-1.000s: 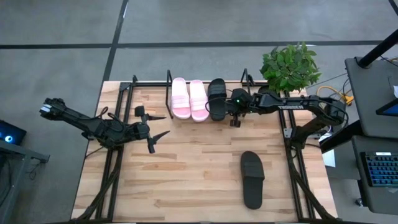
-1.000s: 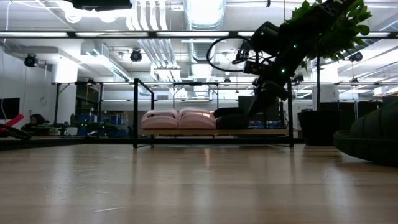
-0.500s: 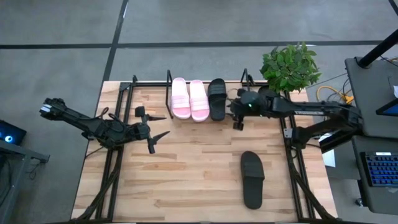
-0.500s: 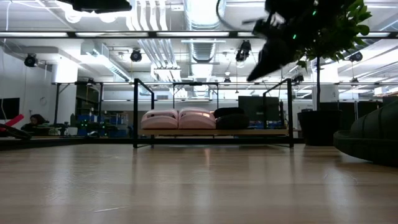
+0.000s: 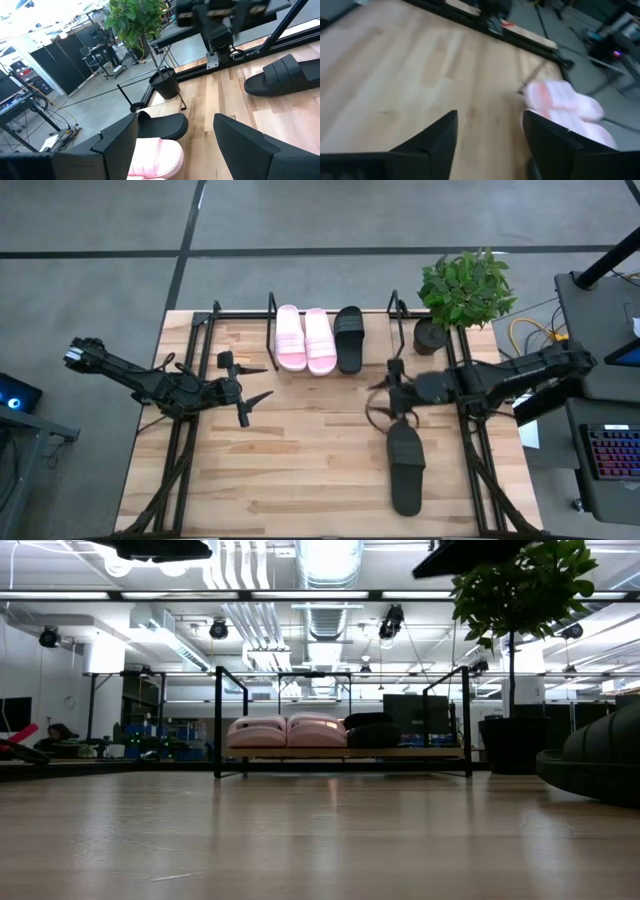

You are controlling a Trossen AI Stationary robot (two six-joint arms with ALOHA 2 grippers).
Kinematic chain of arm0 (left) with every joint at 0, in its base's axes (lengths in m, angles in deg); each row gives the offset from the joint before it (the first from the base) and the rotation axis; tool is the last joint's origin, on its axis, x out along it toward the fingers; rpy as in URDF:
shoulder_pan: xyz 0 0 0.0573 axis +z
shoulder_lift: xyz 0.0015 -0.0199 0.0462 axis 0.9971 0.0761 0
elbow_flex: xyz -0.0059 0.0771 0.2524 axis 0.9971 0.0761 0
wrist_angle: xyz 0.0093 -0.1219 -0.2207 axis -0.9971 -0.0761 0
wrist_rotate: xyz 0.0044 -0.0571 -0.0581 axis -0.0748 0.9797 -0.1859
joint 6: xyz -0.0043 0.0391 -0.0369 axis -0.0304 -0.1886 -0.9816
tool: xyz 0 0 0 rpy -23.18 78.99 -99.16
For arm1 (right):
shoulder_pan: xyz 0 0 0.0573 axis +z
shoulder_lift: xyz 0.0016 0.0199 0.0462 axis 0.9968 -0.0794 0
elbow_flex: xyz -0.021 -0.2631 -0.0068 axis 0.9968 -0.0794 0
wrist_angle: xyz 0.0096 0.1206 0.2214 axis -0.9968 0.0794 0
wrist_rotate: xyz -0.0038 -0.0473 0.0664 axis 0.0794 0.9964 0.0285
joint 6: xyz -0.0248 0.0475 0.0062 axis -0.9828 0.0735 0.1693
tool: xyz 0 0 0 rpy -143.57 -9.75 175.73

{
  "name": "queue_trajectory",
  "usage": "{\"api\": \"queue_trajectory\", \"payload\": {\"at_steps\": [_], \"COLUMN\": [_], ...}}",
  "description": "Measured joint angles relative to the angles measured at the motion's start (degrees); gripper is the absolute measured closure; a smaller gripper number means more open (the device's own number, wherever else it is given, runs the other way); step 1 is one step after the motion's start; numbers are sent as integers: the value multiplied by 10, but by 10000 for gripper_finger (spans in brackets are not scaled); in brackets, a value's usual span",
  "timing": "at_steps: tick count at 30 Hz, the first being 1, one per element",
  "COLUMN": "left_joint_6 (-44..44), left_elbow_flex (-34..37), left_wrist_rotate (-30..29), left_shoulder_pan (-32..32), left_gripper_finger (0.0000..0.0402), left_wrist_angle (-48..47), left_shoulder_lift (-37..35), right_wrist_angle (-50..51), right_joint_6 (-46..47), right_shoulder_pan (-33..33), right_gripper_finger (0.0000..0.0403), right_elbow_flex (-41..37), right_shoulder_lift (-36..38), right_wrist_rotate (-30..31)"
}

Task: Pick and place slides into the shelf
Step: Put the black slides on the shelf

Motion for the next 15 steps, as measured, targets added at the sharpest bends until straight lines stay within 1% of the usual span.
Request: {"api": "queue_trajectory", "payload": {"at_steps": [3, 6, 8, 12, 15], "left_joint_6": [0, 0, -1, -3, -16], "left_elbow_flex": [0, 0, 0, 0, 0], "left_wrist_rotate": [0, 0, 0, 0, 0], "left_shoulder_pan": [0, 0, 0, 0, 0], "left_gripper_finger": [155, 155, 155, 155, 155], "left_wrist_angle": [0, 0, 0, -1, -1], "left_shoulder_lift": [0, 0, 1, 8, 14], "right_wrist_angle": [4, 21, 55, 127, 195], "right_joint_6": [9, 10, 27, 102, 175], "right_shoulder_pan": [58, 117, 157, 228, 269], "right_gripper_finger": [161, 146, 145, 157, 169], "right_elbow_flex": [9, 21, 35, 71, 98], "right_shoulder_lift": [-5, -15, -25, -51, -77], "right_wrist_rotate": [35, 88, 120, 193, 220]}}
